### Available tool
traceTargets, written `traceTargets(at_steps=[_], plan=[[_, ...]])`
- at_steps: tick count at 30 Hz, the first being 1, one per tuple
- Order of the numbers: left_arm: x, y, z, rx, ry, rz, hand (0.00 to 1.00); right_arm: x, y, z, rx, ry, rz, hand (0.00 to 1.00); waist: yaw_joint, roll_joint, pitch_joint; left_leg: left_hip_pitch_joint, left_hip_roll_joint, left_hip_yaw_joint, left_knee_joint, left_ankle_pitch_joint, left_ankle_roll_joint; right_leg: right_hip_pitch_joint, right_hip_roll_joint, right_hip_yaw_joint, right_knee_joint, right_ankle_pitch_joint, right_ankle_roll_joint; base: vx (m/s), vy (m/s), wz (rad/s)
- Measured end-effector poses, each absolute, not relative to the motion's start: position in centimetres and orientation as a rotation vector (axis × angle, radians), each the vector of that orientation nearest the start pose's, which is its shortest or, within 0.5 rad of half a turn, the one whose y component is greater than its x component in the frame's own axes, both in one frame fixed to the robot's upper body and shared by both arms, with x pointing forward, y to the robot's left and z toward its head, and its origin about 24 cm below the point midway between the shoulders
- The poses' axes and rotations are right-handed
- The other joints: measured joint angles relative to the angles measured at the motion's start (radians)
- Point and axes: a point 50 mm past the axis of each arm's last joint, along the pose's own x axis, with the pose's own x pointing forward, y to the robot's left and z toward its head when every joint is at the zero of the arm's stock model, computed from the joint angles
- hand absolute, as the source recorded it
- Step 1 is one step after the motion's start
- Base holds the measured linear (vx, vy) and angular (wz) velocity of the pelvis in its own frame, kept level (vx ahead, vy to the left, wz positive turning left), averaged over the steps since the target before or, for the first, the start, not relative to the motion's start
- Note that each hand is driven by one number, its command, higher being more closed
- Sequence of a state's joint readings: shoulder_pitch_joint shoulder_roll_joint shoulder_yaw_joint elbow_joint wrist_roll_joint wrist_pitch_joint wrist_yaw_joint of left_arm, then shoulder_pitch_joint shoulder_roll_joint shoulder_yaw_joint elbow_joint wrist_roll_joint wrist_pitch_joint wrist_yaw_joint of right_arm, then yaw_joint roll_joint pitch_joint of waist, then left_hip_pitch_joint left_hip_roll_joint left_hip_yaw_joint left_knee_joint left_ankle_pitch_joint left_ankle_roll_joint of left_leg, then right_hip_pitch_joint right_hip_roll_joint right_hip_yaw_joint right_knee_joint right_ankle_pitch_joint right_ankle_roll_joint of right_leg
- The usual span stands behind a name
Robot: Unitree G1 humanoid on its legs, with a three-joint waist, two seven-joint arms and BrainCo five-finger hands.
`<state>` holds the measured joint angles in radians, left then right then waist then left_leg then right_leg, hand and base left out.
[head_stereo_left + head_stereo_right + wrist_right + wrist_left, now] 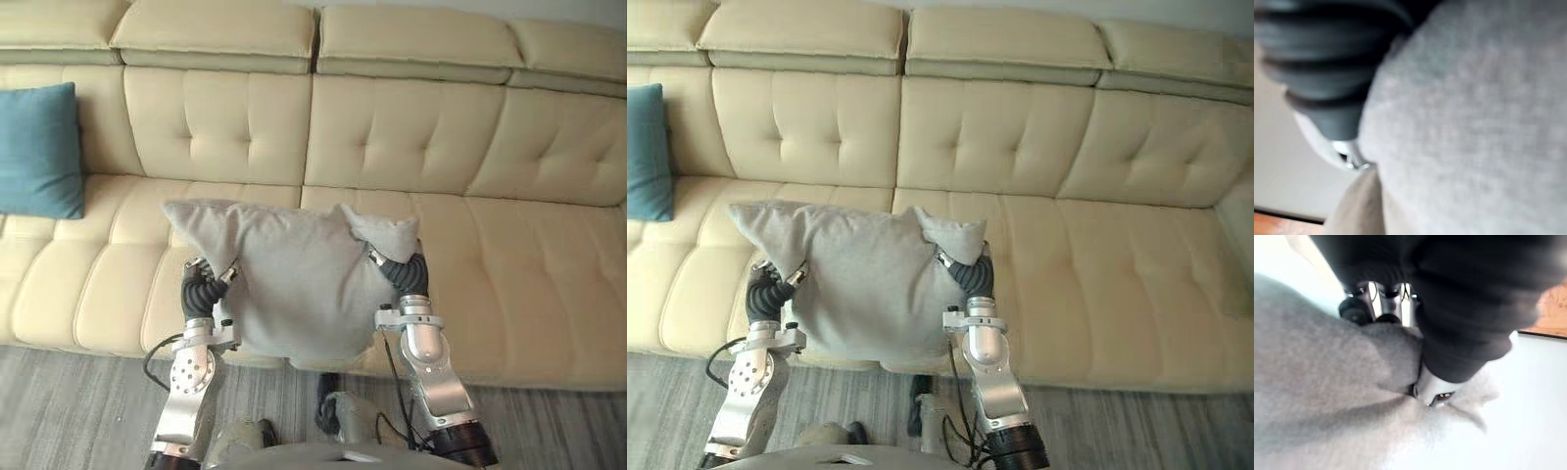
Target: Pick up cushions and gather them together orderly.
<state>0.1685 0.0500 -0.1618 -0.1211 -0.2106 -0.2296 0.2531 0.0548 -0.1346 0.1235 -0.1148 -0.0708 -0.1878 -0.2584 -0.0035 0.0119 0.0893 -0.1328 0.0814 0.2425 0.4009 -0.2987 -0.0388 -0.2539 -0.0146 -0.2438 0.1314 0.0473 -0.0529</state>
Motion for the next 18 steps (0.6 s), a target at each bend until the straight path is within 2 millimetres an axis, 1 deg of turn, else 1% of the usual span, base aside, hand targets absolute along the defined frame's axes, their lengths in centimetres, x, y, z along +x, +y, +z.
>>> traceTargets(at_steps=[1,2,3,4,5,6,7,8,9,10,11,14,16,17,18], plan=[[21.8,14.1,5.1,-0.216,-0.148,0.138,1.00,23.6,-15.7,7.7,-0.136,-0.277,-0.141,1.00,0.006,0.000,0.000,-0.013,0.021,0.001,0.038,-0.006,-0.009,0.015,0.000,0.000,-0.003,-0.001,0.000,0.16,0.056,0.21],[21.8,14.0,5.1,-0.219,-0.150,0.130,1.00,23.3,-15.8,7.9,-0.133,-0.287,-0.145,1.00,0.007,0.001,0.001,-0.029,0.042,0.002,0.066,0.006,-0.017,0.023,0.000,-0.001,-0.002,-0.004,0.001,0.13,0.070,0.17],[21.7,13.9,5.1,-0.235,-0.147,0.137,1.00,22.6,-15.8,8.6,-0.129,-0.316,-0.146,1.00,0.010,0.004,0.005,-0.047,0.054,0.004,0.166,0.038,-0.028,0.048,0.006,-0.012,-0.001,-0.016,0.013,0.09,0.064,0.14],[21.5,13.9,4.9,-0.240,-0.141,0.144,1.00,22.1,-15.7,9.1,-0.122,-0.338,-0.140,1.00,0.010,0.008,0.007,-0.074,0.067,0.010,0.261,0.053,-0.033,0.078,-0.002,-0.011,-0.008,-0.025,0.025,0.09,0.198,0.09],[21.3,14.1,5.2,-0.245,-0.151,0.151,1.00,21.6,-15.5,9.9,-0.111,-0.373,-0.133,1.00,0.018,0.002,0.012,-0.131,0.079,0.006,0.374,0.069,-0.008,0.098,-0.030,-0.002,-0.008,-0.032,0.031,0.05,0.172,0.01],[21.3,14.0,5.3,-0.247,-0.155,0.149,1.00,21.5,-15.5,10.2,-0.107,-0.383,-0.134,1.00,0.022,0.001,0.012,-0.138,0.080,0.007,0.377,0.051,0.005,0.098,-0.034,0.003,-0.005,-0.035,0.034,0.02,0.263,-0.23],[20.9,14.0,5.9,-0.258,-0.183,0.143,1.00,21.3,-15.4,11.1,-0.100,-0.429,-0.134,1.00,0.032,0.006,0.011,-0.144,0.095,-0.007,0.288,-0.003,0.029,0.080,-0.043,0.032,0.025,-0.052,0.056,-0.01,0.217,-0.51],[20.6,13.9,6.6,-0.278,-0.212,0.148,1.00,21.1,-15.4,11.7,-0.099,-0.463,-0.131,1.00,0.042,0.043,-0.001,-0.122,0.117,-0.071,0.092,0.024,-0.022,0.042,-0.022,0.049,0.063,-0.069,0.084,-0.01,0.217,-0.56],[20.6,13.9,6.6,-0.278,-0.216,0.147,1.00,21.1,-15.4,11.7,-0.097,-0.463,-0.131,1.00,0.046,0.042,0.000,-0.118,0.108,-0.079,0.082,0.014,-0.021,0.037,-0.021,0.059,0.068,-0.072,0.089,-0.01,0.200,-0.45],[20.6,14.1,6.6,-0.268,-0.215,0.147,1.00,21.0,-15.2,11.3,-0.078,-0.444,-0.138,1.00,0.049,0.027,-0.002,-0.108,0.088,-0.061,0.054,0.030,-0.012,0.037,-0.036,0.077,0.060,-0.064,0.083,0.03,0.163,-0.12],[20.6,14.2,6.5,-0.260,-0.213,0.144,1.00,20.8,-15.1,10.9,-0.058,-0.426,-0.148,1.00,0.042,0.010,-0.006,-0.096,0.054,-0.049,0.020,0.047,0.005,0.041,-0.064,0.080,0.042,-0.058,0.093,0.05,0.222,-0.03],[20.1,14.3,6.1,-0.258,-0.194,0.152,1.00,20.7,-14.9,10.8,-0.052,-0.417,-0.137,1.00,0.042,0.005,-0.008,-0.063,0.023,-0.018,-0.011,0.054,0.016,0.051,-0.089,0.107,0.023,-0.037,0.123,0.04,0.149,-0.11],[19.9,14.3,5.8,-0.258,-0.180,0.151,1.00,20.8,-14.9,10.6,-0.053,-0.407,-0.136,1.00,0.041,-0.004,-0.015,-0.054,0.015,-0.005,-0.039,0.063,0.019,0.051,-0.089,0.126,-0.006,-0.021,0.124,0.03,0.039,-0.26],[19.8,14.2,5.5,-0.265,-0.165,0.146,1.00,20.8,-14.9,10.5,-0.050,-0.405,-0.139,1.00,0.039,-0.013,-0.021,-0.053,0.010,0.006,-0.064,0.077,0.017,0.054,-0.086,0.135,-0.054,0.012,0.127,0.03,-0.015,-0.22],[19.8,14.1,5.3,-0.272,-0.153,0.143,1.00,20.8,-14.9,10.5,-0.050,-0.403,-0.140,1.00,0.033,-0.014,-0.022,-0.052,0.008,0.006,-0.075,0.084,0.016,0.062,-0.084,0.137,-0.082,0.026,0.125,0.03,-0.035,-0.24]])
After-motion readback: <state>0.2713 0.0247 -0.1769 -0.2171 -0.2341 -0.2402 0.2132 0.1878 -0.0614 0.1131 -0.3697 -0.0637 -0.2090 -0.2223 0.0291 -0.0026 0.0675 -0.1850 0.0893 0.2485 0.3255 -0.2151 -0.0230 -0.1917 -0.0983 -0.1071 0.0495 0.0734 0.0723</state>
